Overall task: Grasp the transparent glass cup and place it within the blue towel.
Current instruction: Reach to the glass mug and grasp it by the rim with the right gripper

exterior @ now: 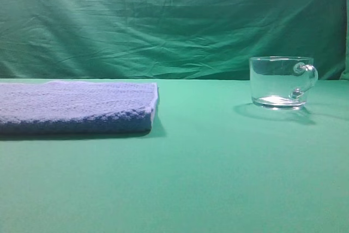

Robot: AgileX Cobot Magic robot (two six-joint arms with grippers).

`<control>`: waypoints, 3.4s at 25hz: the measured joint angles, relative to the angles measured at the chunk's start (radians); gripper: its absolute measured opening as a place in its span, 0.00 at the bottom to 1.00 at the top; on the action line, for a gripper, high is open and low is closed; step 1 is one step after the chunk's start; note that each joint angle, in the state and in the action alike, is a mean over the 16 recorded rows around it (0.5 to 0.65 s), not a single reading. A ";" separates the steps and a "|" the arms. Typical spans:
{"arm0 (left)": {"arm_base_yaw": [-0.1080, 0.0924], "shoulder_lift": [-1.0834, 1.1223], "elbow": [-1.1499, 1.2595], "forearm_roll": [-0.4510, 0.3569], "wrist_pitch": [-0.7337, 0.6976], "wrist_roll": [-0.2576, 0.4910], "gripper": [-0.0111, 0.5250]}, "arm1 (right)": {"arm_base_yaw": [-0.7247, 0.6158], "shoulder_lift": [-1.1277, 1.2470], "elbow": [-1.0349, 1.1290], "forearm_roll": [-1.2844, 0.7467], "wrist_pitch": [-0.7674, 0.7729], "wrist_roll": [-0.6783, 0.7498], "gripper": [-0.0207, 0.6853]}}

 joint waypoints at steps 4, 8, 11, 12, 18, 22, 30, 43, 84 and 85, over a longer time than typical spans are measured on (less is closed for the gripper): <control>0.000 0.000 0.000 0.000 0.000 0.000 0.02 | 0.000 0.054 -0.058 0.004 -0.078 0.045 0.10; 0.000 0.000 0.000 0.000 0.000 0.000 0.02 | 0.000 0.160 -0.145 0.004 -0.106 0.087 0.10; 0.000 0.000 0.000 0.000 0.000 0.000 0.02 | 0.000 0.277 -0.222 -0.002 -0.097 0.101 0.10; 0.000 0.000 0.000 0.000 0.000 0.000 0.02 | 0.000 0.323 -0.248 -0.004 -0.093 0.103 0.10; 0.000 0.000 0.000 0.000 0.000 0.000 0.02 | 0.000 0.632 -0.397 -0.017 -0.046 0.106 0.10; 0.000 0.000 0.000 0.000 0.000 0.000 0.02 | 0.000 0.830 -0.492 -0.025 0.044 0.106 0.10; 0.000 0.000 0.000 0.000 0.000 0.000 0.02 | 0.000 1.127 -0.674 0.026 0.331 0.070 0.10; 0.000 0.000 0.000 0.000 0.000 0.000 0.02 | 0.104 1.382 -0.859 0.297 0.550 -0.323 0.12; 0.000 0.000 0.000 0.000 0.000 0.000 0.02 | 0.217 1.745 -1.052 0.294 0.441 -0.439 0.21; 0.000 0.000 0.000 0.000 0.000 0.000 0.02 | 0.217 1.745 -1.070 0.293 0.455 -0.439 0.19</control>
